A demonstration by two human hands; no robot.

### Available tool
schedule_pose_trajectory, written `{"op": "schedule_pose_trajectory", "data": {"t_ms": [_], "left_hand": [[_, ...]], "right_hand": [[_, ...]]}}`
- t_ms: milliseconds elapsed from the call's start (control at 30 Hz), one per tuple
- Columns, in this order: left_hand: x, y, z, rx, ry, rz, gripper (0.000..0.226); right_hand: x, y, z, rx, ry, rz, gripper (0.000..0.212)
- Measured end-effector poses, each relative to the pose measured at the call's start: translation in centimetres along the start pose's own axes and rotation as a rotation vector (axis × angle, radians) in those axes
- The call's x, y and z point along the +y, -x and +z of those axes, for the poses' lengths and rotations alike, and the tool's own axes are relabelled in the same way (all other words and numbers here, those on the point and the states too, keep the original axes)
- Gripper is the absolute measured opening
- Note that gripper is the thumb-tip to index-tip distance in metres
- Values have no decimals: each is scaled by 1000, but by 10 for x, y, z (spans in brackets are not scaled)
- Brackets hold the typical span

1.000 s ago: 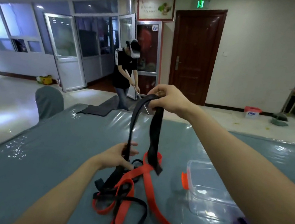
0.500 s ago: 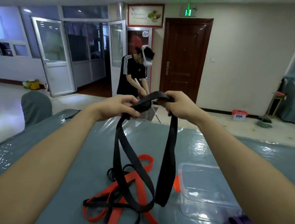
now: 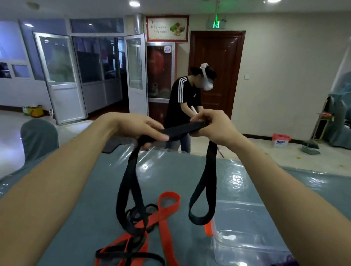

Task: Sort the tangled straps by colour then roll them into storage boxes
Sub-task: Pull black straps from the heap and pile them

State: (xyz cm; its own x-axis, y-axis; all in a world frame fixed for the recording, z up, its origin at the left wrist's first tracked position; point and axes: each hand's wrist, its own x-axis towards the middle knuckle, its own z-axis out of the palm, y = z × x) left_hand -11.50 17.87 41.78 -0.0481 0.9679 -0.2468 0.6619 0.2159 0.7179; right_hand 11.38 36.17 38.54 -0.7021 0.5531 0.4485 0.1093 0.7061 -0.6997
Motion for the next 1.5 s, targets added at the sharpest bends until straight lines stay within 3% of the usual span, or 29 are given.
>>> {"op": "schedule_pose_trajectory", "data": {"t_ms": [100,200,233,300,333,367,433,533,600,700,833,933,1033,1167,1300,1367,1433,1500], "left_hand": [[-10,2,6,16,209,103,53],[-15,-7,15,67,626,214,44],[-13,-9,16,68,595,187,50],[-9,-12,15,75,221,77,62],[-8,-11,14,70,57,54,57],[-7,-9,13,67,-10,63,48],[-4,-11,13,123,154,165,35],[13,-18,27,265,522,359,34],[29,-26,40,363,655,422,21],[52,-31,52,377,809,449,14],[72,-32,52,367,622,450,20],[79,-32,48,365,345,409,22],[84,-34,48,390,174,377,33],[73,-43,48,536,197,321,79],[-3,-43,48,723,441,170,47],[-61,-46,67,579,356,44,35],[-99,-56,114,232,82,-141,30],[-97,-80,174,-31,-2,-154,62]], "right_hand": [[0,3,-6,-118,37,19,42],[4,11,-1,-328,173,42,27],[5,13,0,-316,163,42,23],[8,16,-1,-190,68,47,21],[10,18,-2,-143,15,57,22],[12,20,-4,-136,-27,70,23],[17,24,-1,-207,-47,103,26],[30,41,19,-398,-138,196,54],[41,58,44,-494,-271,271,80],[53,79,88,-407,-484,289,92],[54,86,125,-238,-565,285,71],[56,89,133,-140,-535,320,81],[63,102,144,-138,-508,375,55],[79,142,148,-200,-512,419,29],[106,180,80,-233,-369,500,19],[110,188,23,-137,-192,532,16],[102,190,-26,-149,11,489,19],[89,188,-60,-279,241,426,25]]}}
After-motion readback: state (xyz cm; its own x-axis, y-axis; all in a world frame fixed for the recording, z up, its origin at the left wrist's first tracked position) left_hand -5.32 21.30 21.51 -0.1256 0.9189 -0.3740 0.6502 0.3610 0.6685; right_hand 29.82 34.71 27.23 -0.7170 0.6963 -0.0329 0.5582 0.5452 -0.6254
